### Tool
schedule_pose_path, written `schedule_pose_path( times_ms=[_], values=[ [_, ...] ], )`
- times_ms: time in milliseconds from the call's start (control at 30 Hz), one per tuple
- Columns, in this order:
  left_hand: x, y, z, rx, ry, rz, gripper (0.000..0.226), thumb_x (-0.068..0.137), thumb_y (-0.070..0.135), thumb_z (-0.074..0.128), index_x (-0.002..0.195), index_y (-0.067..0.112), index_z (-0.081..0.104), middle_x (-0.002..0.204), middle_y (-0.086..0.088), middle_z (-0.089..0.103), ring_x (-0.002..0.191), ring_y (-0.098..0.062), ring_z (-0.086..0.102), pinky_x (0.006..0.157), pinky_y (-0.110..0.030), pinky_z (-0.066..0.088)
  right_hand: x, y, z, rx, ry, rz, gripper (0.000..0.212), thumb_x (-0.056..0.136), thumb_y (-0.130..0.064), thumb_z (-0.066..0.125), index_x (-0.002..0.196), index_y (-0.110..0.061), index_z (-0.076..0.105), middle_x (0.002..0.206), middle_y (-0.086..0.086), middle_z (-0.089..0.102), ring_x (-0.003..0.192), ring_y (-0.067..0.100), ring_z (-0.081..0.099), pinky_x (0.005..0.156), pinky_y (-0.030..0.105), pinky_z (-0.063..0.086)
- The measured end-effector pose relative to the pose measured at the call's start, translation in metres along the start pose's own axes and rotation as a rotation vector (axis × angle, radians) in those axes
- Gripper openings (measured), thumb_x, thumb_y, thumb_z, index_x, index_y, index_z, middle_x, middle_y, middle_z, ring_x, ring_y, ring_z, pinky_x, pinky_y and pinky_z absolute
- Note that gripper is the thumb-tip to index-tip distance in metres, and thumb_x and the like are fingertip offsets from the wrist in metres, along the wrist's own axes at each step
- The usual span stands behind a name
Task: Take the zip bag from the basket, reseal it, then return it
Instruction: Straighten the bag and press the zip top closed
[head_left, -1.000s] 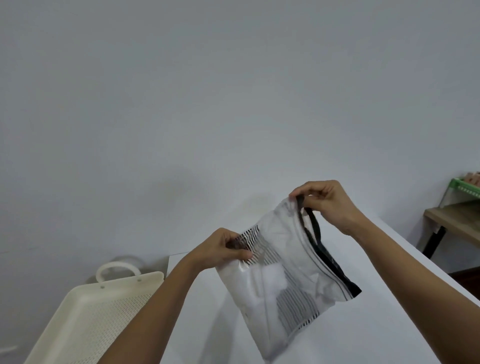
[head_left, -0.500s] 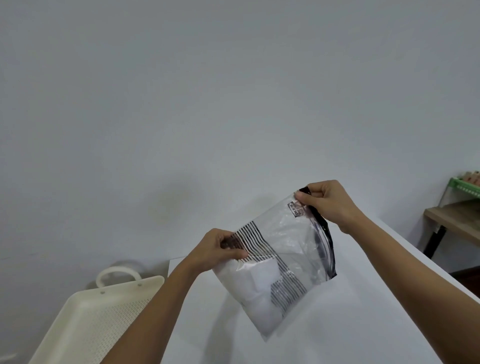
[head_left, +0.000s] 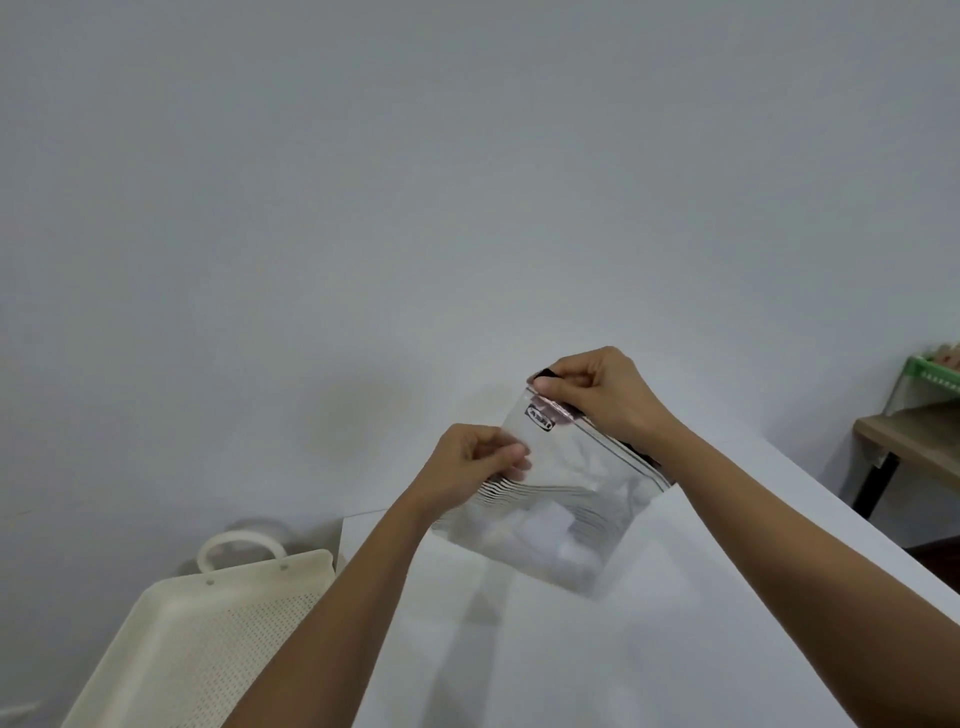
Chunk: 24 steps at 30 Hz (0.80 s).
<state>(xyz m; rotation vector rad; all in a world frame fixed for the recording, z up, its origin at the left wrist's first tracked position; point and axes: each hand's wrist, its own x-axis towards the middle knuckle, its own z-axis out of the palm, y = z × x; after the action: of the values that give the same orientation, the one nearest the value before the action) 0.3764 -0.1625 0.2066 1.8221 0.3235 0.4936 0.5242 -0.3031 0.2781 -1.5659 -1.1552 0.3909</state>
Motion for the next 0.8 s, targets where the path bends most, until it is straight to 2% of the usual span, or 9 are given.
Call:
schedule_pose_path(
  times_ms=[100,167,300,400,467,533,633,733,800],
  values=[
    [0.001,0.0,-0.006,-0.095,0.128,0.015,0.012,0.091,0.007,0.064,0.085,0.011,0.074,0.074,-0.004,0.077,0.07,-0.017,0.074,0.069,-0.025,0.059,-0.002,0.001,-0.017,-0.114,0.08,-0.012,0.024,0.083,-0.043,0.069,0.104,-0.033,0.074,0.082,-0.006,0.079,0.079,-0.001,0.071,0.076,0.019,0.05],
    [0.0,-0.001,-0.016,-0.202,0.199,0.027,0.014,0.092,0.005,0.062,0.084,0.009,0.073,0.073,-0.005,0.077,0.069,-0.017,0.074,0.066,-0.023,0.059,-0.007,0.008,-0.028,-0.11,0.208,-0.009,0.038,0.08,-0.054,0.068,0.114,-0.037,0.068,0.09,-0.018,0.076,0.092,-0.004,0.069,0.085,0.022,0.049],
    [0.0,-0.003,-0.036,-0.483,0.283,0.034,0.021,0.092,0.008,0.057,0.081,0.013,0.074,0.072,-0.004,0.075,0.068,-0.018,0.075,0.064,-0.025,0.06,-0.02,0.041,-0.023,-0.086,0.296,0.123,0.093,0.063,-0.074,0.064,0.143,-0.034,0.038,0.138,-0.005,0.052,0.127,0.014,0.048,0.104,0.038,0.042],
    [0.001,-0.003,-0.041,-0.629,0.305,-0.012,0.024,0.096,0.01,0.053,0.083,0.013,0.073,0.073,-0.001,0.075,0.068,-0.016,0.074,0.063,-0.025,0.06,-0.03,0.062,-0.006,0.116,0.174,0.282,0.108,0.057,-0.069,0.07,0.148,-0.029,0.029,0.139,0.003,0.049,0.123,0.021,0.053,0.099,0.038,0.045],
    [0.001,-0.005,-0.04,-0.685,0.321,-0.048,0.022,0.095,0.011,0.054,0.084,0.013,0.073,0.073,-0.001,0.074,0.067,-0.016,0.074,0.062,-0.025,0.06,-0.034,0.07,0.001,0.227,0.108,0.317,0.091,0.062,-0.059,0.076,0.139,-0.021,0.045,0.122,0.008,0.066,0.099,0.017,0.07,0.085,0.03,0.053],
    [-0.002,-0.009,-0.04,-0.701,0.323,-0.07,0.02,0.095,0.011,0.054,0.086,0.011,0.073,0.076,-0.004,0.072,0.066,-0.017,0.072,0.063,-0.025,0.06,-0.034,0.075,0.008,0.247,0.125,0.299,0.051,0.076,-0.038,0.077,0.118,-0.012,0.064,0.096,0.01,0.076,0.077,0.011,0.073,0.07,0.021,0.053],
    [-0.004,-0.015,-0.044,-0.56,0.351,-0.106,0.018,0.097,0.02,0.054,0.103,0.012,0.069,0.094,-0.004,0.072,0.083,-0.02,0.072,0.071,-0.029,0.059,-0.033,0.076,0.01,0.195,0.215,0.236,0.013,0.082,-0.016,0.075,0.092,-0.008,0.073,0.072,0.003,0.073,0.065,0.012,0.068,0.069,0.026,0.052],
    [0.002,-0.007,-0.061,-0.394,0.571,-0.093,0.036,0.097,0.027,0.057,0.128,0.011,0.055,0.123,-0.008,0.065,0.115,-0.025,0.061,0.089,-0.036,0.056,-0.036,0.073,0.006,0.04,0.221,0.154,0.007,0.078,-0.015,0.079,0.082,-0.015,0.072,0.065,0.003,0.069,0.059,0.012,0.065,0.065,0.023,0.054],
    [0.007,0.011,-0.071,-0.188,0.689,-0.032,0.042,0.095,0.034,0.06,0.132,0.017,0.054,0.128,0.0,0.062,0.116,-0.012,0.06,0.1,-0.032,0.049,-0.039,0.071,0.006,-0.101,0.181,0.106,0.013,0.076,-0.014,0.081,0.076,-0.023,0.071,0.059,-0.003,0.063,0.053,0.005,0.057,0.06,0.015,0.05]
  ],
)
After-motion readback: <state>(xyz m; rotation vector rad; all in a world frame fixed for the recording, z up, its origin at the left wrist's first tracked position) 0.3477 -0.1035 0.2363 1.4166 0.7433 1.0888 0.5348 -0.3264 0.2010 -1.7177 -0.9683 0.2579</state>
